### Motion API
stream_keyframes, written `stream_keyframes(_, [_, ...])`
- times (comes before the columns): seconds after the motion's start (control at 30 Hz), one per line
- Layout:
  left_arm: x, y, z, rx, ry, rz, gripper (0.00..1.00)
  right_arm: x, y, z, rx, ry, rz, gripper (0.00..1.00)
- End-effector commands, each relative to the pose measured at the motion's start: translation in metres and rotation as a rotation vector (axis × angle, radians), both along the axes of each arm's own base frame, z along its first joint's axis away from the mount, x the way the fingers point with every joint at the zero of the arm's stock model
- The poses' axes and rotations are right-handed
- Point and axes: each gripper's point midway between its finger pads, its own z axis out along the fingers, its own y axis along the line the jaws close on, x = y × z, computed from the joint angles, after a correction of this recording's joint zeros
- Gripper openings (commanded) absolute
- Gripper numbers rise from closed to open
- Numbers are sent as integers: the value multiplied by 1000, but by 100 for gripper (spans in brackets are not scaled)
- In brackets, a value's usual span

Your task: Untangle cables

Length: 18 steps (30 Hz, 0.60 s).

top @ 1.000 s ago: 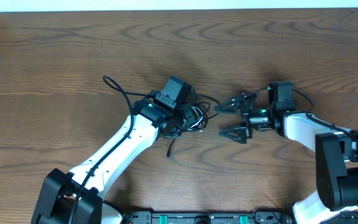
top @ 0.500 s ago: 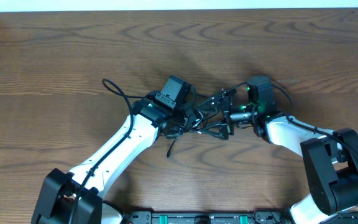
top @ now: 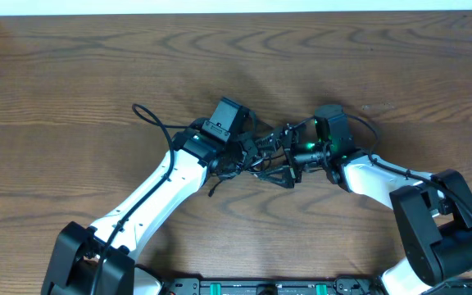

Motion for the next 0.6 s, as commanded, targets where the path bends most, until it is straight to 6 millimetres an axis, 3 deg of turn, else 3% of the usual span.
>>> stream_keyframes(0.0, [-3,-14,10,-60,-14,-60,7,-2,1,-13,-58,13,-20,70])
stream_keyframes(0.2, [-7,-26,17,-131,1,-96,7,-3,-7,-31,-143,60,-66,67])
stream_keyframes(0.37, [-9,-45,30,-242,-2,-150,7,3,-10,-36,-179,27,-91,57])
stream_keyframes(0.43, [-9,-54,38,-295,-12,-178,7,7,-12,-39,-200,5,-103,50])
stream_keyframes(0.57, [-9,-71,56,-403,-38,-240,7,15,-21,-49,-277,-116,-103,19])
